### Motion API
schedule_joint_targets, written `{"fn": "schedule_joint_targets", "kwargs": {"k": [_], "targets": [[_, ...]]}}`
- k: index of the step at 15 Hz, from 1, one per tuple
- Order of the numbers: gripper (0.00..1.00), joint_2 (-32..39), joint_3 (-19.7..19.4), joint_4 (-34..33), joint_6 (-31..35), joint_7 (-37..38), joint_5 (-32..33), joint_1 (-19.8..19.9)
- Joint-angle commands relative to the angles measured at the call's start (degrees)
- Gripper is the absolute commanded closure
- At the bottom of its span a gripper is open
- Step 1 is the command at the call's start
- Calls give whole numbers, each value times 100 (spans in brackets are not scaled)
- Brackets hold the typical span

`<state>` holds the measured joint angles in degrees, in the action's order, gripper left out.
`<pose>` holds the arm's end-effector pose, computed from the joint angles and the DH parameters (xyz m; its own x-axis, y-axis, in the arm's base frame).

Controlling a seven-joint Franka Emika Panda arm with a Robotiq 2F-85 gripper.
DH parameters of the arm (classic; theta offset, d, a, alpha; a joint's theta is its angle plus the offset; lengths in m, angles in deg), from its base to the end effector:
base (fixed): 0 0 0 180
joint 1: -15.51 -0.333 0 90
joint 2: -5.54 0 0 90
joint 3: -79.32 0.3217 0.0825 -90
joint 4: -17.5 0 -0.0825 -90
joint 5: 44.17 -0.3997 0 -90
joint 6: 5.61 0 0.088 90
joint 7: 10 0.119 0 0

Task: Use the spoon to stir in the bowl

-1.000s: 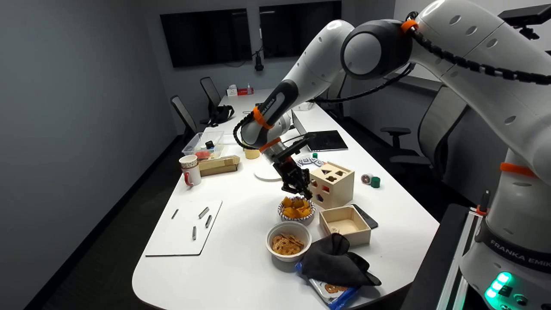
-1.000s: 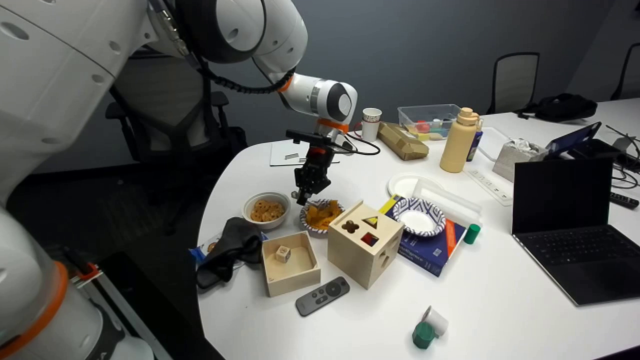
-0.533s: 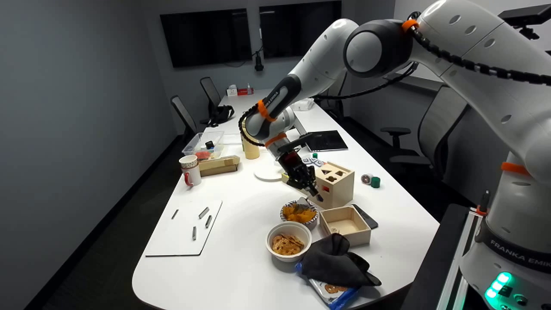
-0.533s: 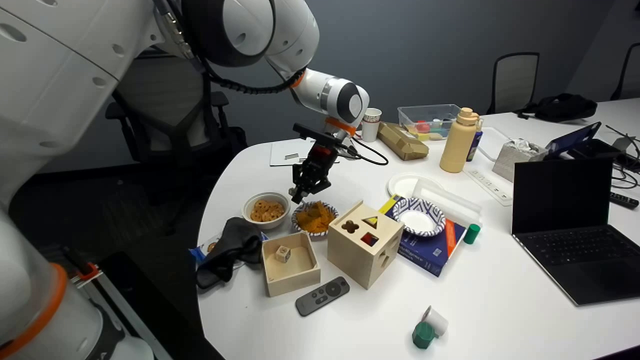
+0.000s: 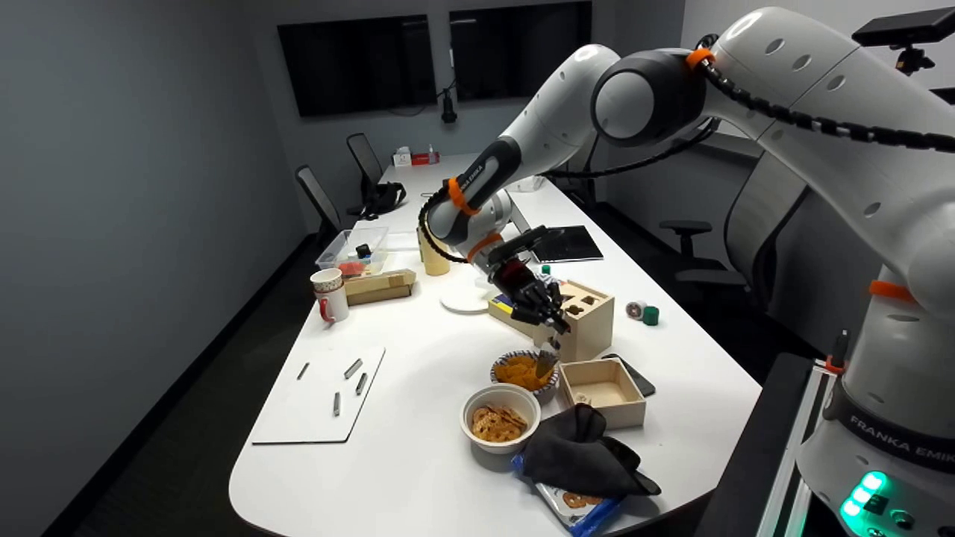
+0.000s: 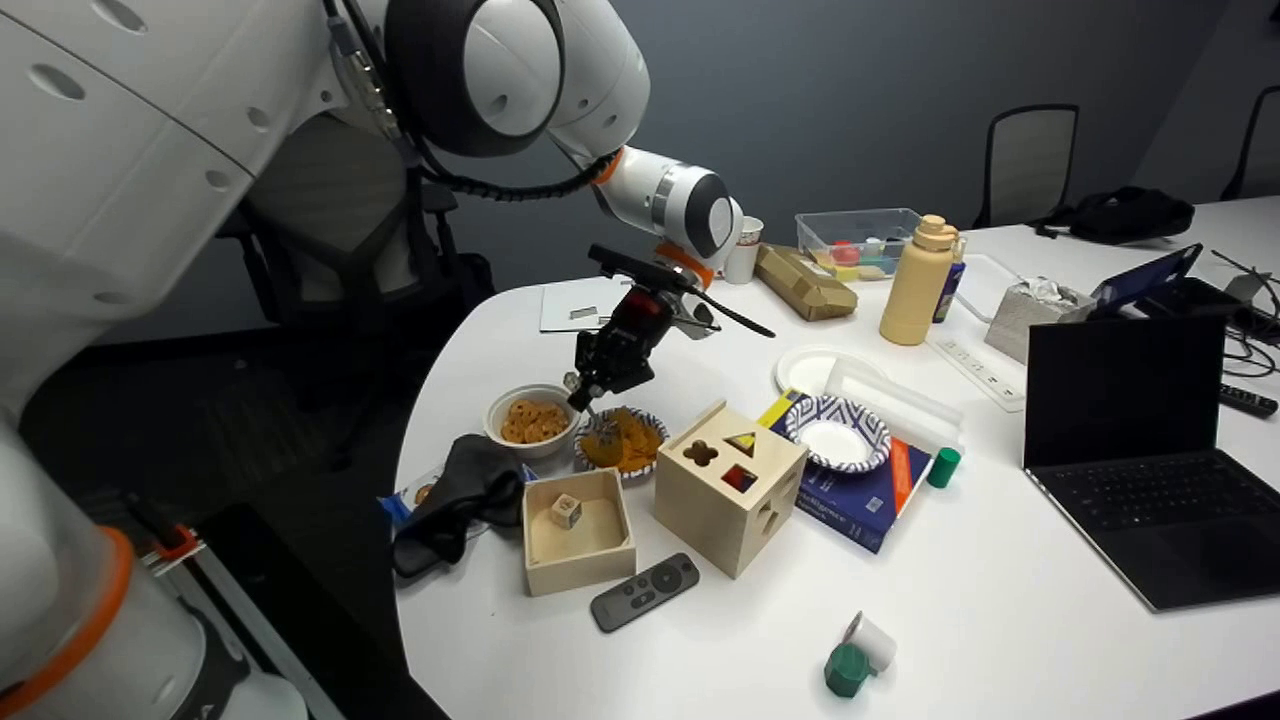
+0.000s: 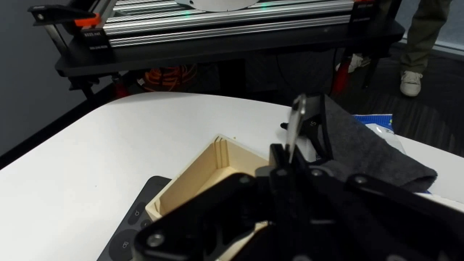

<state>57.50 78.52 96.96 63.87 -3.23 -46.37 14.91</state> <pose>0.5950 0.0043 0.1301 0.4645 -0.1132 -0.8783 -0.0788 -0.9931 0.0863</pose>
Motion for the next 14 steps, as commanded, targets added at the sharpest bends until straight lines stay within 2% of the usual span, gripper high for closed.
{"fn": "schedule_joint_targets", "kwargs": {"k": [1, 9, 14], "targets": [[99, 336, -115, -400, -125, 475, 9, -156], [99, 148, -303, -256, 954, 1233, 412, -520], [99, 53, -215, -146, 1630, 1055, 295, -373]]}}
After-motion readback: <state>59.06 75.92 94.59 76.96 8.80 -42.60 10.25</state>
